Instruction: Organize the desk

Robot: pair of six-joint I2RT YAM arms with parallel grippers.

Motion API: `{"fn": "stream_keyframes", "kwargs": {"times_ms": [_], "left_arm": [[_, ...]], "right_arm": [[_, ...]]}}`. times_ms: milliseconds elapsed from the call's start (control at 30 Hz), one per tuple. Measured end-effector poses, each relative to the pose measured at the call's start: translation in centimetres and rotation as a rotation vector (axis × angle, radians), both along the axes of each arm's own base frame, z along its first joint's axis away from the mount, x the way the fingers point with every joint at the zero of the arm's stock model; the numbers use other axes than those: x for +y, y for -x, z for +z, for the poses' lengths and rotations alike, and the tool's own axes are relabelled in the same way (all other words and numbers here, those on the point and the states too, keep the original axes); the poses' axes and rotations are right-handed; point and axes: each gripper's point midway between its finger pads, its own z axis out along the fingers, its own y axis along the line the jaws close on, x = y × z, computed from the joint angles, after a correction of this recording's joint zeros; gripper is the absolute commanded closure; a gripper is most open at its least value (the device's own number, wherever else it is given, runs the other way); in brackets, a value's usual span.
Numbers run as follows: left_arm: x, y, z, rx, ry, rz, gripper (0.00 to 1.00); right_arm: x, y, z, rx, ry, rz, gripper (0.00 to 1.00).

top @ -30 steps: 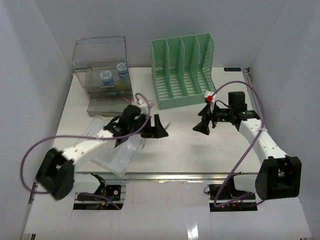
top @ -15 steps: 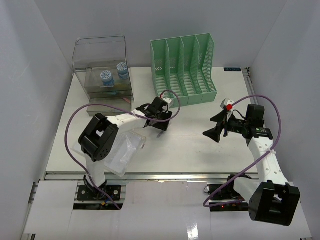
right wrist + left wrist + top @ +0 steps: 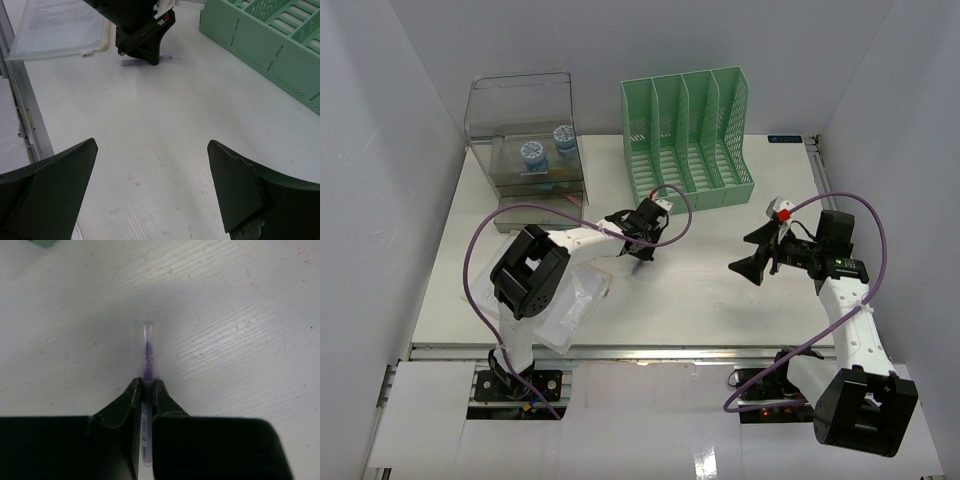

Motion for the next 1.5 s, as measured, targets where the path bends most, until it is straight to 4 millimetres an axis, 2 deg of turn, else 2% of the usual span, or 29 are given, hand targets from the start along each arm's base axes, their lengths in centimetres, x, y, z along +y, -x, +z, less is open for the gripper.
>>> {"fn": "stream_keyframes", "kwargs": {"times_ms": [167,233,300,400,533,600,733,900,967,1033,1133,1267,1400,1467,1500], "left_arm": [[1.1,0.4,0.1,-0.002,0.006,0.064,0.98],[2.1,1.2,0.4,0.025,0.059,0.108,0.99],[4.1,1.9,1.5,0.062,0.177,0.189,1.00],[9.5,0.7,4.8,0.059,0.441,0.411,1.00],[19.1,-2.1,10.2,-0.091,0.838,0.779,1.00],[21.5,-2.7,11.8,-0.131,1.009,0.896,1.00],[22.7,-3.5,11.6,-0.062,1.215,1.064,0.99],[24.6,-6.5,10.5,0.016,1.349,1.260,0.95],[25.4,-8.2,10.8,0.013,1.383,1.311,0.87],[26.2,-9.8,11.5,-0.009,1.411,1.341,0.69],[27.1,-11.6,12.9,-0.048,1.442,1.351,0.51],[27.7,-12.7,13.2,-0.069,1.451,1.359,0.37],[28.0,-12.7,12.6,-0.060,1.441,1.368,0.34],[28.0,-12.7,12.7,-0.068,1.433,1.352,0.37],[28.1,-12.6,12.8,-0.075,1.424,1.336,0.42]], "right_arm": [[-0.3,-0.1,0.2,-0.007,0.000,-0.011,0.03],[-0.4,-0.1,0.3,-0.012,-0.001,-0.015,0.03],[-0.4,-0.1,0.4,-0.014,-0.002,-0.017,0.03],[-0.6,-0.1,0.5,-0.016,-0.005,-0.022,0.03],[-0.7,-0.1,0.6,-0.016,-0.011,-0.026,0.03],[-0.7,-0.1,0.6,-0.014,-0.014,-0.027,0.03],[-0.6,0.0,0.7,-0.011,-0.019,-0.025,0.03],[-0.6,0.1,0.8,-0.011,-0.021,-0.025,0.03],[-0.6,0.1,0.8,-0.012,-0.021,-0.025,0.03],[-0.6,0.1,0.8,-0.012,-0.021,-0.025,0.03],[-0.6,0.1,0.8,-0.012,-0.021,-0.025,0.03],[-0.6,0.1,0.8,-0.013,-0.021,-0.026,0.03],[-0.7,0.1,0.9,-0.017,-0.020,-0.028,0.03],[-0.7,0.1,0.9,-0.019,-0.020,-0.029,0.03],[-0.7,0.1,0.9,-0.019,-0.020,-0.029,0.03]]}}
